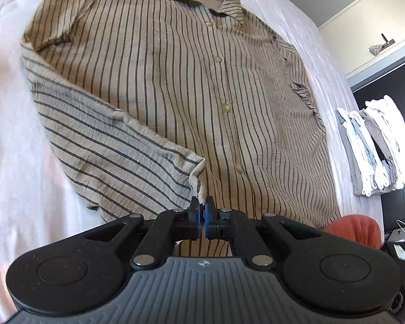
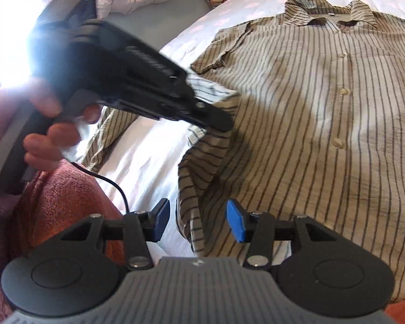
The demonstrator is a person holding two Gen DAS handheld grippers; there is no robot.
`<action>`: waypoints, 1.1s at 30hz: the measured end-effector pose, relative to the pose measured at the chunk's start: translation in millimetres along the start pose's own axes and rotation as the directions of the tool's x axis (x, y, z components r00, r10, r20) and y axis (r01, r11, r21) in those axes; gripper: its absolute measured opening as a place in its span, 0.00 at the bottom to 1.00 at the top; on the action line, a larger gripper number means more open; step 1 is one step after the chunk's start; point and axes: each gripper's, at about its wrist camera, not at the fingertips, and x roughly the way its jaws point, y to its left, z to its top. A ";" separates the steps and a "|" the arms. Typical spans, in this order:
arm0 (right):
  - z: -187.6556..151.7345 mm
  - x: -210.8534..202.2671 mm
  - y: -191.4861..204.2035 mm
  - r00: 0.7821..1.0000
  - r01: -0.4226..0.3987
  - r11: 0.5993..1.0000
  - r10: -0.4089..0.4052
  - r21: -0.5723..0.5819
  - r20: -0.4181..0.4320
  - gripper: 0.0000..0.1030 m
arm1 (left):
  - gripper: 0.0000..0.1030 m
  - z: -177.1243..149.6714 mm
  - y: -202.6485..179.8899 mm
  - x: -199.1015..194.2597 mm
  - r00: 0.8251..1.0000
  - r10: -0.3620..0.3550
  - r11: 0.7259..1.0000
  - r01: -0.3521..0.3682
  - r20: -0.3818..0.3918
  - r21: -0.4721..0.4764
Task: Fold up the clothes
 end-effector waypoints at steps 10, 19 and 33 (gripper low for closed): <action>-11.1 6.1 6.4 0.997 -0.024 0.998 0.019 -0.060 -0.079 0.27 | 0.37 -19.7 4.3 -9.6 0.991 0.119 0.993 -0.118 -0.066 0.018; -16.5 35.3 35.7 0.989 -0.066 0.985 0.043 -0.161 -0.144 0.19 | 0.32 -35.8 33.6 12.4 0.937 0.211 0.976 -0.219 -0.277 0.004; -23.0 34.6 18.9 0.987 -0.018 0.992 -0.003 -0.124 -0.161 0.03 | 0.03 -39.0 27.1 29.6 0.925 0.145 0.989 -0.139 -0.350 0.043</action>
